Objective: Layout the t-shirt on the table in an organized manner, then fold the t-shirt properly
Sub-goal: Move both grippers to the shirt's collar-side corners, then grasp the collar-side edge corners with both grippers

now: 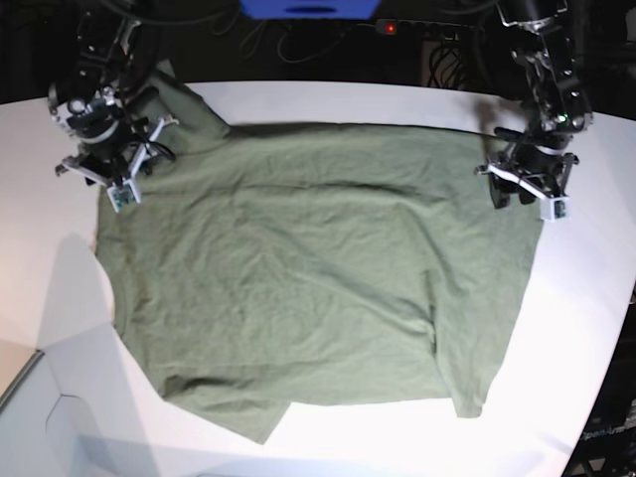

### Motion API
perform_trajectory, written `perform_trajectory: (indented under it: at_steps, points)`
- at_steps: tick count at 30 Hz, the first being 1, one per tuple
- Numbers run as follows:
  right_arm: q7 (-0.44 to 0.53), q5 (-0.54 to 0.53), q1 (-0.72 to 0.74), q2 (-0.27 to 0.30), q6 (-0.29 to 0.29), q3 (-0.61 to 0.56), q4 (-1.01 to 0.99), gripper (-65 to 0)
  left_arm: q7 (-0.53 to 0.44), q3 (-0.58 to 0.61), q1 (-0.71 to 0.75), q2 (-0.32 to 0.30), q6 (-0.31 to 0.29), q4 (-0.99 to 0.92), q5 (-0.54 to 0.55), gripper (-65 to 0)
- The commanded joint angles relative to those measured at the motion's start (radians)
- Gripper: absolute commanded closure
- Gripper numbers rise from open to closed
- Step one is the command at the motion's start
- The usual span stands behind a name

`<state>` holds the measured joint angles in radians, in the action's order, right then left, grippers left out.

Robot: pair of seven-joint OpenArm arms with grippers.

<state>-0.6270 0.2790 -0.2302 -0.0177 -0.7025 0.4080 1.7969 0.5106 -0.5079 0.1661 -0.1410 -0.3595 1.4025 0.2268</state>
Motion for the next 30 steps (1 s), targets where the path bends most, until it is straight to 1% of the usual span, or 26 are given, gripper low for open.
perform_trajectory:
  at_steps: [1, 4, 8, 13, 16, 19, 25, 28, 30]
  points:
    - [0.019, -0.01, 0.01, 0.009, 0.004, 0.002, 0.016, -25.5, 0.027, -0.004, -0.012, -0.016, 0.012, -0.015, -0.023, -28.9]
    - [0.019, -0.008, 0.025, 0.009, 0.004, 0.002, 0.016, -25.5, 0.027, -0.044, -0.006, -0.038, 0.012, -0.059, -0.02, -28.9]
    - [0.019, -0.01, 0.044, 0.009, 0.004, -0.002, 0.016, -25.6, 0.027, -0.097, 0.056, -0.038, 0.01, -0.058, -0.02, -28.9]
    - [0.017, -0.01, 0.121, 0.006, 0.004, -0.031, 0.001, -25.8, 0.027, -0.102, 0.118, -0.033, 0.01, -0.01, -0.019, -28.9]
    - [0.012, -0.005, 0.179, 0.009, 0.004, -0.073, -0.065, -25.8, 0.027, -0.102, 0.148, -0.032, 0.01, 0.021, -0.019, -28.9]
    - [0.012, -0.004, 0.225, 0.009, 0.004, -0.079, -0.131, -25.7, 0.027, -0.107, 0.16, -0.021, 0.01, 0.031, -0.019, -28.9]
    - [0.019, -0.004, 0.234, 0.011, 0.004, -0.074, -0.236, -25.6, 0.027, -0.191, 0.157, -0.003, 0.01, 0.03, -0.019, -28.9]
    - [0.045, -0.005, 0.245, 0.038, 0.004, -0.073, -0.312, -25.5, 0.029, -0.192, 0.152, -0.001, 0.01, 0.047, -0.019, -28.9]
    - [0.075, -0.007, 0.242, 0.048, 0.004, -0.068, -0.351, -25.5, 0.033, -0.194, 0.151, 0.011, 0.01, 0.073, -0.019, -28.9]
